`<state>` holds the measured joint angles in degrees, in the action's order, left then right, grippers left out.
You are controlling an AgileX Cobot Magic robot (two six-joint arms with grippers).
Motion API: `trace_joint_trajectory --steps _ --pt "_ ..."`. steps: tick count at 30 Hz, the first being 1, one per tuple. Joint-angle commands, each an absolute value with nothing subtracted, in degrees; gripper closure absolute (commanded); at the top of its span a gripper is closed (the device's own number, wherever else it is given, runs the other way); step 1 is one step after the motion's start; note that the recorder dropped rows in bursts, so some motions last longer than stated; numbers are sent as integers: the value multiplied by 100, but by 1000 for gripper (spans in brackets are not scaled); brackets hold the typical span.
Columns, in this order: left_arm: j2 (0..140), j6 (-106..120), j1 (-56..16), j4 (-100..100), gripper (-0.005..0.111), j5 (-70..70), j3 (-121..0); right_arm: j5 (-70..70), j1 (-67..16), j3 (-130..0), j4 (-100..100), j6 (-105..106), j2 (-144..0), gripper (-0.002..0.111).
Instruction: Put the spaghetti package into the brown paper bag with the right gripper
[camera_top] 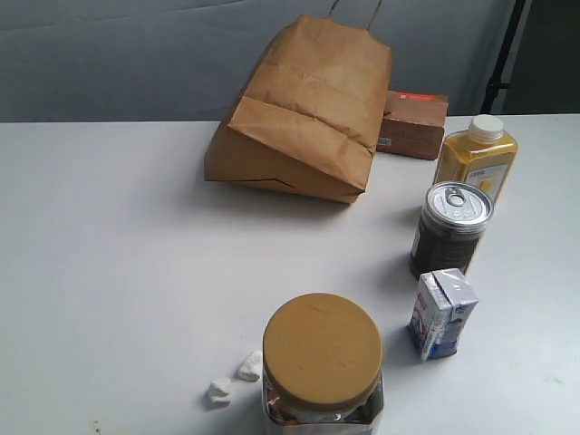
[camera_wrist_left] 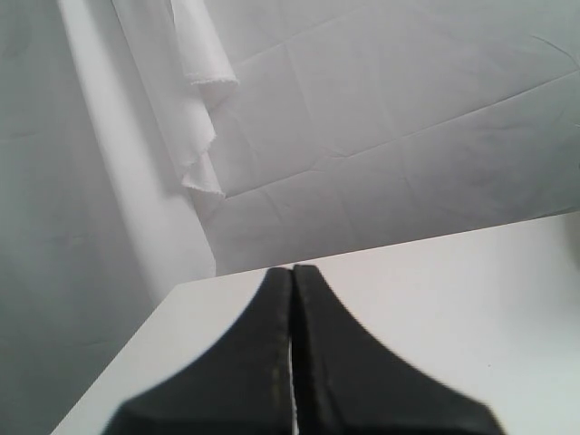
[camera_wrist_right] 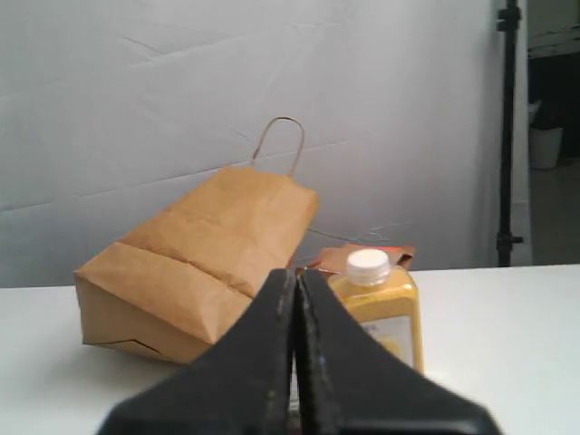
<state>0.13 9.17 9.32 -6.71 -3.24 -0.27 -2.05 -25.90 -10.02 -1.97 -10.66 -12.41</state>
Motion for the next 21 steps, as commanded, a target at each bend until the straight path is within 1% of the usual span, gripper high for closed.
trace_joint_trajectory --steps 1,3,6,10,16,18,21 --pt "0 896 945 -647 107 -286 0 -622 -2094 -440 48 -1026 -286 108" --pt "0 896 945 -647 107 -286 0 -673 -2048 -328 58 -1048 -7 108" --pt "0 896 945 -647 107 -286 0 -694 -2048 -254 58 -1048 0 108" --pt "0 896 945 -647 107 -286 0 -1077 -2048 -183 58 -1048 0 108" --pt "0 896 945 -647 107 -286 0 -1154 -2048 0 58 -1048 0 108" --pt "0 896 945 -647 107 -286 0 -1492 -2048 0 41 -1038 0 108" --pt "0 896 945 -647 107 -286 0 -1543 -2048 0 41 -1048 0 108"
